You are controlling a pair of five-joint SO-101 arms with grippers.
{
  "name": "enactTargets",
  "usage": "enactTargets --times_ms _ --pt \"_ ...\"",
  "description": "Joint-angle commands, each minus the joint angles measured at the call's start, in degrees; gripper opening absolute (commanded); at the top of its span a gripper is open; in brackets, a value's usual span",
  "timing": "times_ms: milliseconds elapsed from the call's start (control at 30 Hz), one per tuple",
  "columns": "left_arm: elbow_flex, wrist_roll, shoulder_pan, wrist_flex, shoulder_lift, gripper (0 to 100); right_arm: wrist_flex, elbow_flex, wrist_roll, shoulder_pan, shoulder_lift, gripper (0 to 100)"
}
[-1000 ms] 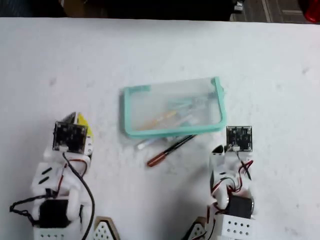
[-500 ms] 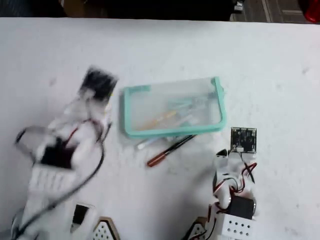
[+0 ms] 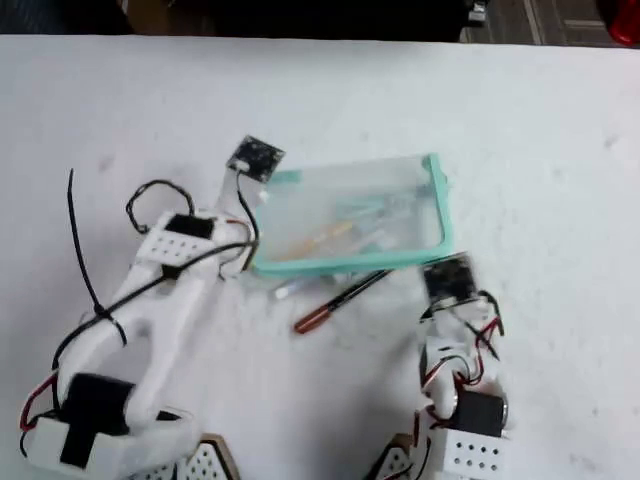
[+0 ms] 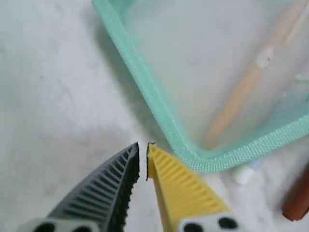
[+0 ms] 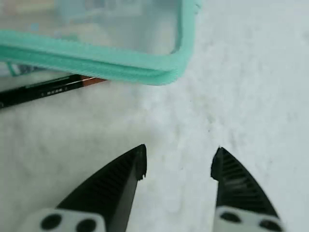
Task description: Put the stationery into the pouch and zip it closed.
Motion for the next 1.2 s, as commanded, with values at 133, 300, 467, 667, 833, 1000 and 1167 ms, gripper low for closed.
enactTargets --times_ms 133,300,467,667,833,1000,1167 --pt "-3.7 4.2 -0.1 -1.9 0.7 7 -6.7 0.4 6.9 -4.5 -0.4 22.6" --pt "-3.7 4.7 -0.1 -1.9 0.7 7 -11.4 0.5 12.3 -5.1 -0.4 19.2" --pt "-4.1 5.7 -0.5 -1.9 0.7 7 -11.4 0.5 15.7 -7.9 -0.3 3.0" --pt "-4.0 5.7 -0.5 -1.5 0.7 7 -14.8 0.0 18.0 -10.1 -0.3 1.5" --pt "-3.7 5.7 -0.9 -1.5 0.7 7 -10.5 -10.1 11.8 -7.0 -0.2 1.5" --pt "-3.7 5.7 -1.2 -1.5 0.7 6 -3.9 -25.8 11.4 -7.1 5.1 1.5" --pt "-3.8 5.7 -1.3 -0.3 0.7 6 -4.9 -35.9 11.3 -6.7 25.0 1.6"
